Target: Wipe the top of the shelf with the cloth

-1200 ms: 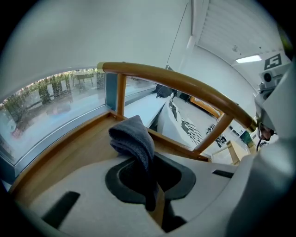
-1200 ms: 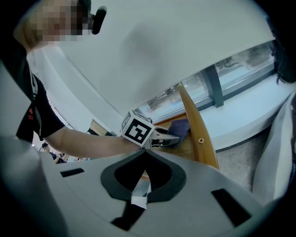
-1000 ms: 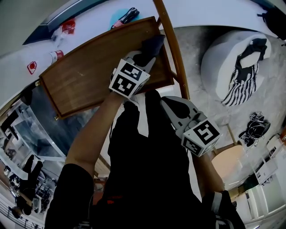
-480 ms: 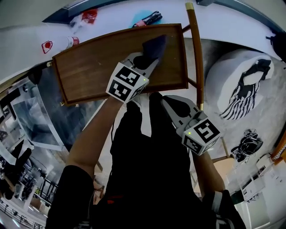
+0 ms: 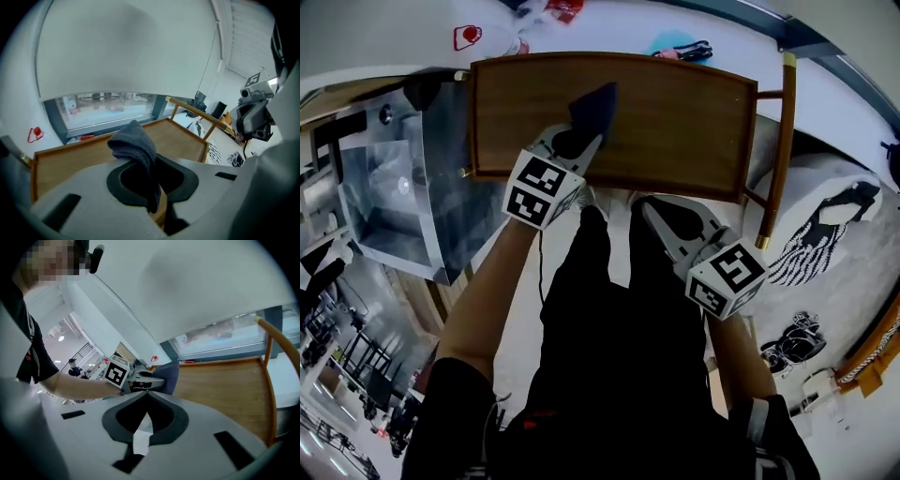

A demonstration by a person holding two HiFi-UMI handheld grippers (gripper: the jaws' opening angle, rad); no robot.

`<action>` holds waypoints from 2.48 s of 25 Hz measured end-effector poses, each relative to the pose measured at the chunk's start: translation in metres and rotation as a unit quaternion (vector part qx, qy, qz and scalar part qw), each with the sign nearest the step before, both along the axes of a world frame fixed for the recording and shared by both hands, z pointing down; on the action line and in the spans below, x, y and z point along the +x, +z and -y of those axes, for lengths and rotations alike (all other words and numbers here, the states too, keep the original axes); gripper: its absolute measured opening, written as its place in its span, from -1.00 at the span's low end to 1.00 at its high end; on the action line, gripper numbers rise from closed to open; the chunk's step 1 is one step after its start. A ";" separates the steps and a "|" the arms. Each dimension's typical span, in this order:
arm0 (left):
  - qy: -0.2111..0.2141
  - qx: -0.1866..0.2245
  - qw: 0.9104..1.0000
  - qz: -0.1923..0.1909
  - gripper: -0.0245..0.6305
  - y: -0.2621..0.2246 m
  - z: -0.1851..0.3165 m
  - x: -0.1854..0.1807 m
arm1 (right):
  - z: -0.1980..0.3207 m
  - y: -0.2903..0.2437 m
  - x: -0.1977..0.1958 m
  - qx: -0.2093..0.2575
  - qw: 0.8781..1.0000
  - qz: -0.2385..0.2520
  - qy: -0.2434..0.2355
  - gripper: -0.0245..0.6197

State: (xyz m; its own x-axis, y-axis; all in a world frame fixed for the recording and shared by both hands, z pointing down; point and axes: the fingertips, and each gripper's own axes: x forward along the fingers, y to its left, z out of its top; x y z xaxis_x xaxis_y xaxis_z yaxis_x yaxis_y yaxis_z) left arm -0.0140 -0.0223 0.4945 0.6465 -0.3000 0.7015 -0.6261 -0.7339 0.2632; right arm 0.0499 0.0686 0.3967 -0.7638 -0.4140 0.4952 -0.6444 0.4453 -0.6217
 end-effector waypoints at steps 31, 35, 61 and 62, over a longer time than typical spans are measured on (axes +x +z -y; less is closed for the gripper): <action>-0.082 -0.007 0.983 0.166 -0.76 0.049 -0.031 -0.256 | -0.005 0.018 -0.180 -0.024 0.994 -0.008 -0.110 -0.91; -0.071 -0.021 0.984 0.165 -0.76 0.056 -0.035 -0.247 | -0.004 0.021 -0.175 -0.028 0.994 -0.010 -0.107 -0.91; -0.037 -0.066 0.985 0.157 -0.76 0.084 -0.049 -0.183 | -0.009 0.026 -0.127 -0.032 0.996 -0.007 -0.080 -0.91; -0.035 -0.066 0.985 0.157 -0.76 0.085 -0.049 -0.180 | -0.009 0.026 -0.125 -0.032 0.996 -0.007 -0.078 -0.91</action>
